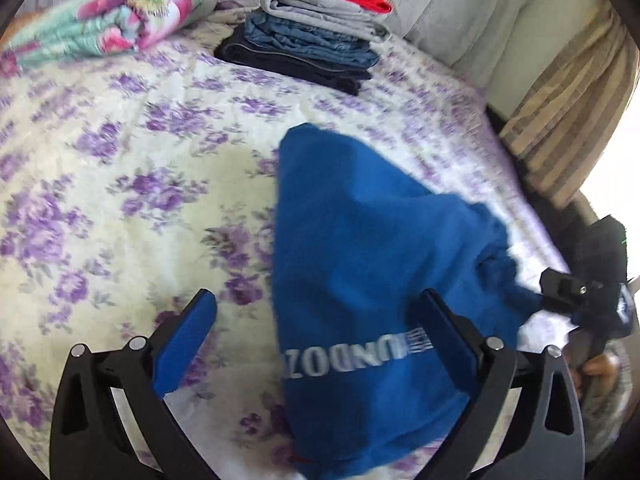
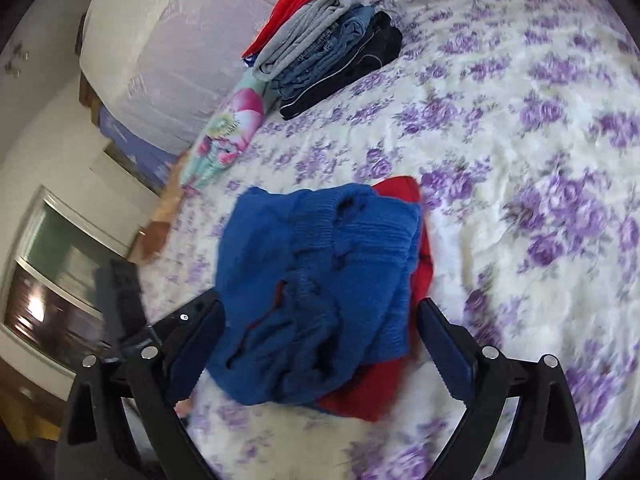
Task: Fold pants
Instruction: 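Grasp the blue pants bundle with both grippers from opposite sides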
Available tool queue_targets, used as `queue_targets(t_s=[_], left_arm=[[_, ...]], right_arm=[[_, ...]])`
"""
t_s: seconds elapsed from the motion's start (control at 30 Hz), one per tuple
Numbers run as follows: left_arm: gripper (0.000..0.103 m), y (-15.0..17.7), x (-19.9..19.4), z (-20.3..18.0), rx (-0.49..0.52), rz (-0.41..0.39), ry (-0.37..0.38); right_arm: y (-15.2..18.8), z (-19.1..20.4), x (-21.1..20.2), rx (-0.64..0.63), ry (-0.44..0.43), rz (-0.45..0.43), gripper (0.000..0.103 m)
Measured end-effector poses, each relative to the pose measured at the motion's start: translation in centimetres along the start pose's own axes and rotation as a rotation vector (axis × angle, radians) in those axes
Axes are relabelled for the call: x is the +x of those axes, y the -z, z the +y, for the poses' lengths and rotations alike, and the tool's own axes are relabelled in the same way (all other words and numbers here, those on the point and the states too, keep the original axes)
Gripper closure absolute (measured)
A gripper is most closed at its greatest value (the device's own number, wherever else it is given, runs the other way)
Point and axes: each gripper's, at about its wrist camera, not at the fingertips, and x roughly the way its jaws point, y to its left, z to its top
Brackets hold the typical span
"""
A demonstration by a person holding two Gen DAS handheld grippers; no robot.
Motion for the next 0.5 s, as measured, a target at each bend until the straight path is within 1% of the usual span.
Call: queue_targets(t_s=[0.03,0.07,0.13,0.17,0.23,0.33,0.4,0.5], left_arm=[[0.005,-0.3,0.2,0.3,-0.02,0.018,0.034],[0.005,-0.5,0.6,0.2,-0.027,0.037,0.051],[0.005,-0.8,1.3,0.0,-0.017,0.057,0.06],[0.005,-0.9,1.6,-0.1,-0.006,0.067,0.063],[0.005,-0.9,2.3,-0.2,-0.004,0.088,0.076],[0.005,-1.1,2.9,0.5,-0.024,0.097,0.119],[0.005,-1.4,3.3,0.9,-0.036,0.1,0.145],[0.005,-1.6,3.8,1.0,-0.036,0.102,0.164]], right_arm=[[-0.1,-0.6,-0.1,0.042,-0.025,0.003,0.006],[0.0,-0.6,0.0,0.064,-0.03,0.01,0.006],[0.0,-1.4,0.7,0.1,-0.039,0.034,0.006],[0.0,-1.9,1.3,0.129,-0.057,0.048,0.006],[0.3,-2.1,1.5,0.161,-0.079,0.052,0.006],[-0.2,-1.9,2.2,0.163,-0.102,0.05,0.004],[-0.3,-1.8,2.8,0.157,-0.101,0.054,0.003],[-0.3,-1.2,3.1,0.123,-0.097,0.048,0.004]])
